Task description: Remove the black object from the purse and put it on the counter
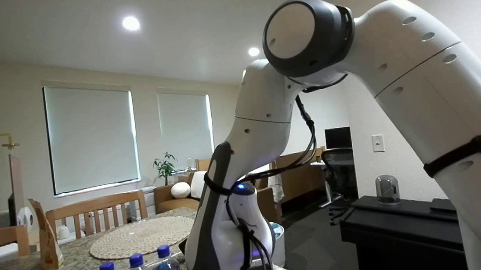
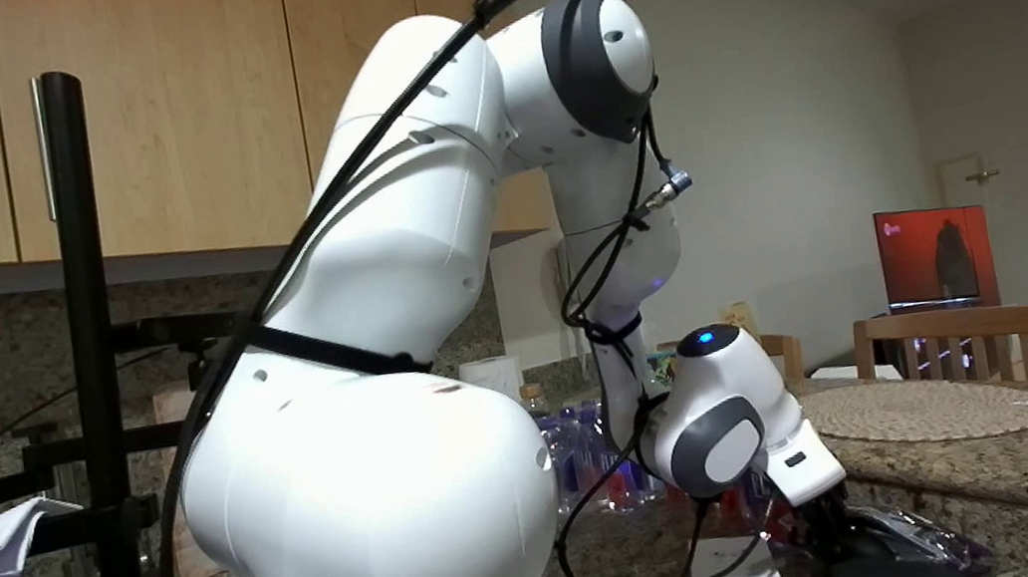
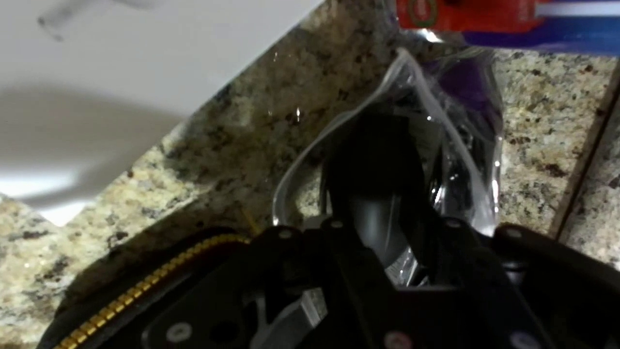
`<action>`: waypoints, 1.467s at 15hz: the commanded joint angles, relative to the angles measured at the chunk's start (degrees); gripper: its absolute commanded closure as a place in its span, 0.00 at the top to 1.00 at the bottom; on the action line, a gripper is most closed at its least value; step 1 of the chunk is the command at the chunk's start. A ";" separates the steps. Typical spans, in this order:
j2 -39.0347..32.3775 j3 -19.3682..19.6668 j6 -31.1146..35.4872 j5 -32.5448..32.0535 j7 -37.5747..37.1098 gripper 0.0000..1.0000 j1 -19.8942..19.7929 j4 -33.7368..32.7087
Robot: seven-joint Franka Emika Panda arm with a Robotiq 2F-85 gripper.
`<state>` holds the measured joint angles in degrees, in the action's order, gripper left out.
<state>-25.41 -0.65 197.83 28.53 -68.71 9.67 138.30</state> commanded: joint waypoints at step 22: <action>20.30 -9.78 -4.07 -8.97 0.09 0.08 -6.87 16.37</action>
<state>-8.66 -10.18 196.44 20.94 -68.48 4.37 152.45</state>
